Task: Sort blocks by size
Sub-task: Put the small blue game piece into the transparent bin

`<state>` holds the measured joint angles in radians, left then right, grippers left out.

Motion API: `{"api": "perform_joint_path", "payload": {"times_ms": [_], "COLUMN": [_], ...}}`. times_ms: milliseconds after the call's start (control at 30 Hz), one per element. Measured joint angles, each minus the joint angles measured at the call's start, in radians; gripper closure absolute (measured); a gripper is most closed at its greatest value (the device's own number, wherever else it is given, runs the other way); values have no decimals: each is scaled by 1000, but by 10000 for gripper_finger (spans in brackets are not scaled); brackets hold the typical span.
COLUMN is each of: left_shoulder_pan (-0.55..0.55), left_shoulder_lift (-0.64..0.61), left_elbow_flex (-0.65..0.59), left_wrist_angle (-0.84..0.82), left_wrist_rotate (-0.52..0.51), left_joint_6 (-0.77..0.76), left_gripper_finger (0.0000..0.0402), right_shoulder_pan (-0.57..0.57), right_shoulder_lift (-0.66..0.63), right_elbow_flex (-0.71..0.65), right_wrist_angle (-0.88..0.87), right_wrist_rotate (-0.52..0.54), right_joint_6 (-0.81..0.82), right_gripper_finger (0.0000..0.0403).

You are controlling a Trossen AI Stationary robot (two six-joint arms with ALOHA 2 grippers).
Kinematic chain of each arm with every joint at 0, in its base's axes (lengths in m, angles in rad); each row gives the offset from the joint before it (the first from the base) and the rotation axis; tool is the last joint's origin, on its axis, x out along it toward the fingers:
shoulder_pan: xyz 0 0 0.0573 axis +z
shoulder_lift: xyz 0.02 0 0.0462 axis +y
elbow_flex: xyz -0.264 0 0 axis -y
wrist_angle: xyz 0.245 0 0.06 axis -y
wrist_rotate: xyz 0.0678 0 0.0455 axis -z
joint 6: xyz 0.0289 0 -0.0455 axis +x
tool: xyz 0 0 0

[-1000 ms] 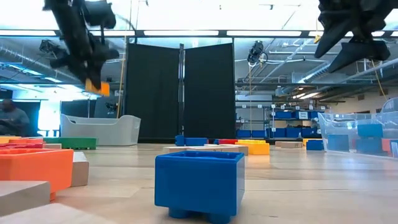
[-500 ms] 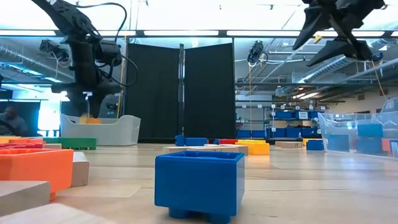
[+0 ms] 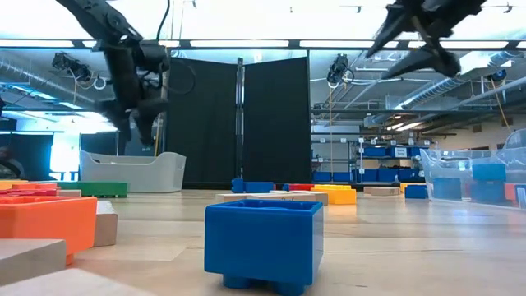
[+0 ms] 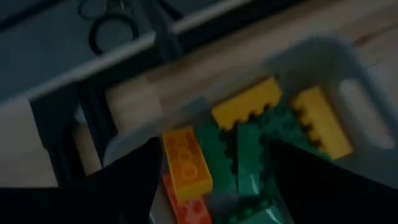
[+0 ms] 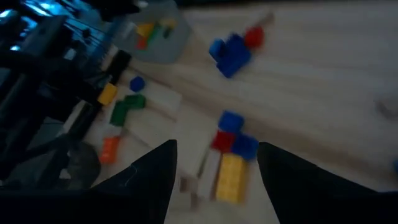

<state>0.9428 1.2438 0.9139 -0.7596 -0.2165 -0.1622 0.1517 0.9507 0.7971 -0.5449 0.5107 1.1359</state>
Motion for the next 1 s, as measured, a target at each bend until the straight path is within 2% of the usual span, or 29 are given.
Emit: {"api": "perform_joint_path", "payload": {"times_ms": [200, 333, 467, 667, 867, 1000], "left_shoulder_pan": [0, -1, -2, -2, -2, -2], "left_shoulder_lift": [0, -1, -1, -1, -1, -1], "left_elbow_flex": [106, 149, 161, 161, 161, 161], "left_wrist_angle": [-33, -66, -80, -121, -125, -124], "left_wrist_rotate": [0, 0, 11, 21, 21, 21], "left_joint_6": [10, 23, 46, 54, 58, 58], "left_gripper_finger": [102, 102, 102, 102, 102, 102], "right_shoulder_pan": [-66, -117, -160, -218, -279, -293], "right_shoulder_lift": [83, 155, 241, 391, 550, 654], "right_elbow_flex": [0, 0, 49, 215, 414, 503], "right_wrist_angle": [278, 465, 509, 358, 27, -130], "right_wrist_rotate": [-8, -20, -92, -162, -307, -354], "right_joint_6": [-358, -530, -694, -819, -877, -984], "right_gripper_finger": [162, 162, 159, 143, 129, 123]}}
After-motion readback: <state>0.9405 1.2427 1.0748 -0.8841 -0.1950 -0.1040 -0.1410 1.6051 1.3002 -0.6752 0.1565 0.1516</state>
